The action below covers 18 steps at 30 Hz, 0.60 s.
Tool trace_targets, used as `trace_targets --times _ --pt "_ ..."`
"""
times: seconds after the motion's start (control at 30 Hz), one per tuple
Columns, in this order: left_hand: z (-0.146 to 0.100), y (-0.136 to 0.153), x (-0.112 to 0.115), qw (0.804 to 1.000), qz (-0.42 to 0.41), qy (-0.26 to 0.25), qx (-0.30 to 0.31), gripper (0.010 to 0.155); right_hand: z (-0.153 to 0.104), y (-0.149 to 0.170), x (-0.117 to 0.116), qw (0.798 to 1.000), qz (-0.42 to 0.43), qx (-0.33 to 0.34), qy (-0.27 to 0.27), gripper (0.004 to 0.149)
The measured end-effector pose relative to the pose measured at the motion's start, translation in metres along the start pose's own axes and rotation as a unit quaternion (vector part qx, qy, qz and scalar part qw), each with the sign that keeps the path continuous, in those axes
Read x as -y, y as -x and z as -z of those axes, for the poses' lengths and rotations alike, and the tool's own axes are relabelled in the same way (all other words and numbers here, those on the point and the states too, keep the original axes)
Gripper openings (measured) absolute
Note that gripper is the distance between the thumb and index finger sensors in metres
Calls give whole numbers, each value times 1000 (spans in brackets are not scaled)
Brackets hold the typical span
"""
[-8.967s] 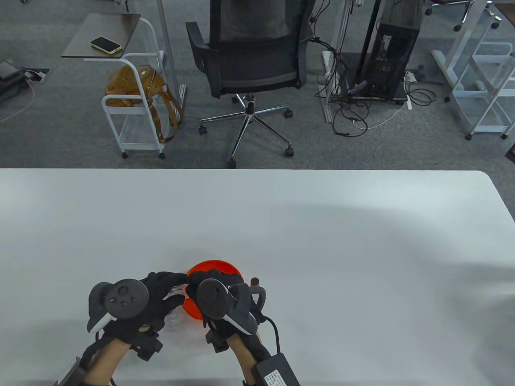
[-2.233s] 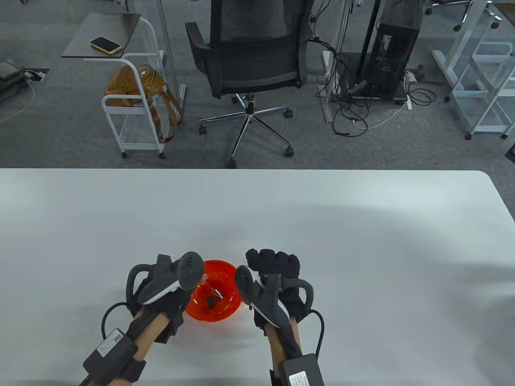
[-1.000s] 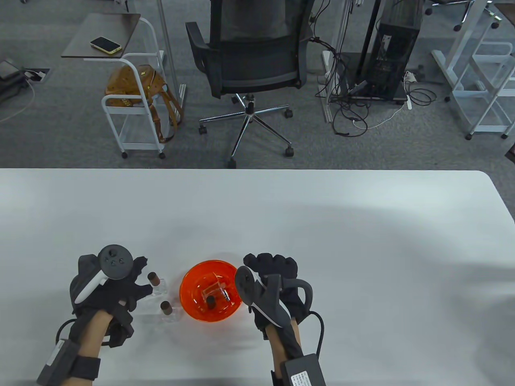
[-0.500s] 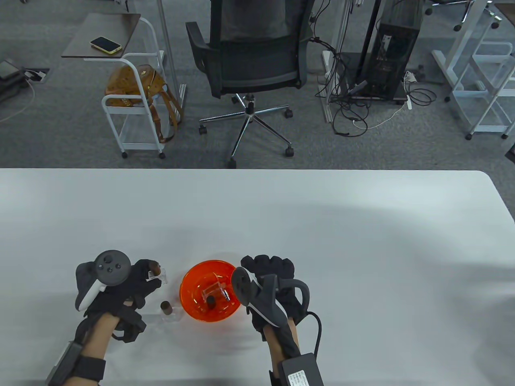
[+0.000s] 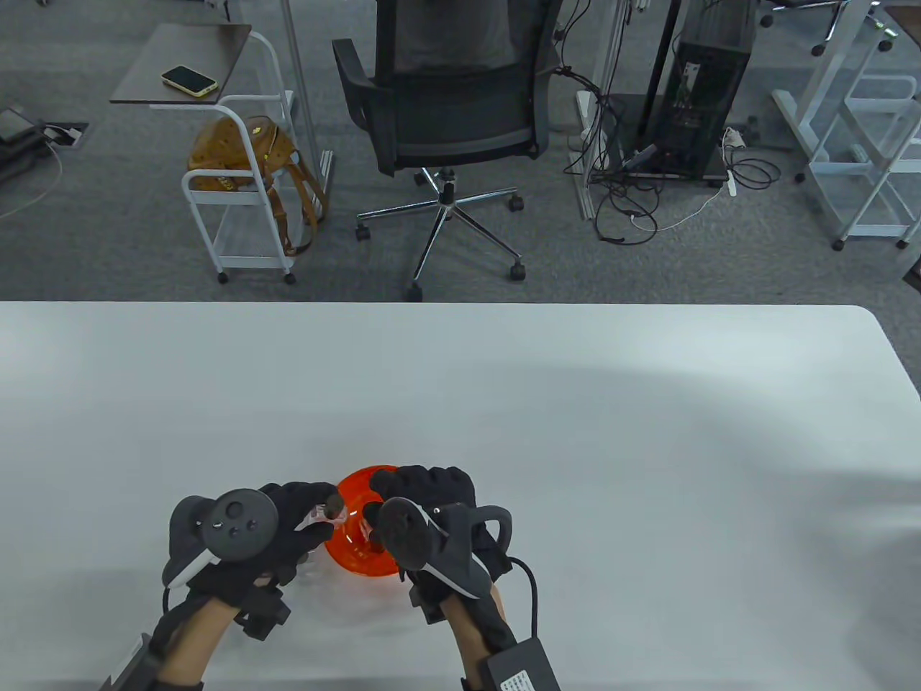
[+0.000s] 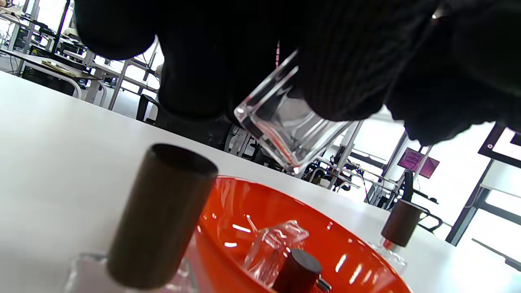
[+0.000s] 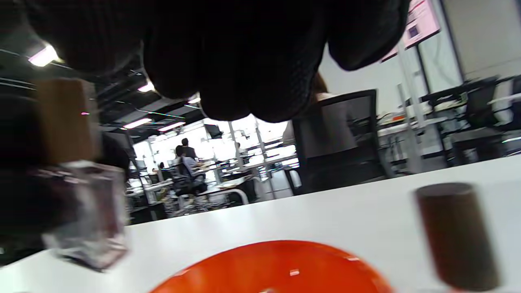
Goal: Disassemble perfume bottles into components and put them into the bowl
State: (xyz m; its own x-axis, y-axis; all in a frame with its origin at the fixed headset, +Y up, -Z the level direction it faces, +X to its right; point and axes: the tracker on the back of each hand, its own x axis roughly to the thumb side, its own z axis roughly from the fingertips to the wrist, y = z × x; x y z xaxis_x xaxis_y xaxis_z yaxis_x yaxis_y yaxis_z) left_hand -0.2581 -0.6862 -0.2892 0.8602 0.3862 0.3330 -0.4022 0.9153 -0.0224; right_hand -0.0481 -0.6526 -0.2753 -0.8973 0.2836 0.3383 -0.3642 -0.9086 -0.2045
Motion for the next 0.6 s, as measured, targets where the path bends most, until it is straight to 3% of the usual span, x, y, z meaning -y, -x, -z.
trace_targets --times 0.1,0.33,0.5,0.6 --pt "1 -3 1 1000 2 0 9 53 -1 -11 -7 1000 25 14 -7 59" --pt "1 -6 5 1000 14 10 15 53 -3 -21 -17 999 -12 23 22 54" --pt "0 2 -1 1000 12 -13 -16 54 -2 -10 5 995 71 -9 68 54" --pt "-1 10 -5 999 -16 -25 -30 54 2 -1 3 999 31 -25 3 54"
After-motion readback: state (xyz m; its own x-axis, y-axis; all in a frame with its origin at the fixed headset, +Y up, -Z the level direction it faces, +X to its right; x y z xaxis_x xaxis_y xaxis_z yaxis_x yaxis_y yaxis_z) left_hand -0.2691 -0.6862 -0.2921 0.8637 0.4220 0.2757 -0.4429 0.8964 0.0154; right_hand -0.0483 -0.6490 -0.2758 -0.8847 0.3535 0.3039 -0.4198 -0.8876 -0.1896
